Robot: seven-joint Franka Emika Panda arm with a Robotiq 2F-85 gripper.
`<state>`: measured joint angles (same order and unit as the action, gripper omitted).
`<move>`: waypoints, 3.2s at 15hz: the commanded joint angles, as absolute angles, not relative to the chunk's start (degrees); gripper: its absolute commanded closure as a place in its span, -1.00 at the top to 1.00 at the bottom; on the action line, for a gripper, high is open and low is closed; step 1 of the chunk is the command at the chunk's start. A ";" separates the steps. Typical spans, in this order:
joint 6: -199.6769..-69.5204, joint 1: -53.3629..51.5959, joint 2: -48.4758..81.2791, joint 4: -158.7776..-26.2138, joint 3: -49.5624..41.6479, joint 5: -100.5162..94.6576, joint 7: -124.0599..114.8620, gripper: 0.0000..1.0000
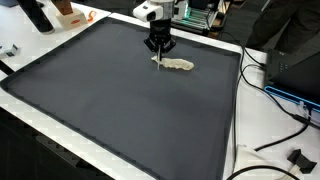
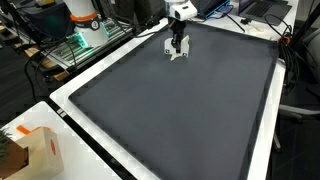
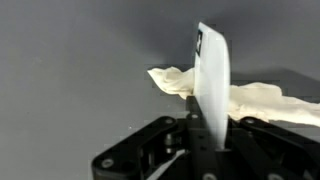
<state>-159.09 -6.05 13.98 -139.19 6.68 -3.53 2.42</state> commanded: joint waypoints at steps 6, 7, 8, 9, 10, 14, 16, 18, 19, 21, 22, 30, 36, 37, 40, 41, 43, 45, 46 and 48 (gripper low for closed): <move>-156.21 -5.39 11.73 -145.12 6.97 -2.67 5.57 -0.98; -157.54 -5.37 12.39 -144.60 7.10 -2.44 5.86 -0.98; -158.26 -5.33 12.98 -144.04 7.24 -2.12 6.09 -0.98; -158.96 -5.30 13.84 -143.21 7.31 -1.91 6.23 -0.98; -159.88 -5.02 14.70 -142.53 7.66 -1.06 7.02 -0.98; -161.53 -4.30 17.35 -139.95 8.33 1.51 9.04 -0.98; -160.51 -4.32 17.92 -138.52 8.24 1.55 9.40 -0.98; -159.89 -4.79 19.00 -136.70 7.72 0.47 8.60 -0.98; -159.61 -4.91 19.71 -135.70 7.71 0.26 8.53 -0.98; -159.41 -5.34 21.38 -133.59 7.51 -0.41 8.00 -0.98; -159.30 -5.64 22.06 -132.67 7.23 -1.02 7.58 -0.98; -156.41 -7.54 25.60 -125.57 6.07 -5.18 6.03 -0.98; -154.14 -7.93 26.94 -122.37 5.82 -5.44 5.96 -0.98; -154.09 -7.94 26.11 -123.04 5.64 -5.48 5.64 -0.98; -154.26 -8.26 22.82 -125.76 5.44 -5.73 4.47 -0.98; -154.07 -8.57 21.84 -126.56 5.31 -6.08 4.07 -0.98; -153.83 -9.13 20.19 -128.11 5.15 -6.59 3.36 -0.98; -154.20 -9.71 18.56 -129.99 4.92 -7.35 2.50 -0.98; -154.64 -9.97 17.76 -130.97 4.80 -7.78 2.01 -0.98; -156.79 -10.29 15.50 -133.59 4.57 -8.87 1.19 -0.98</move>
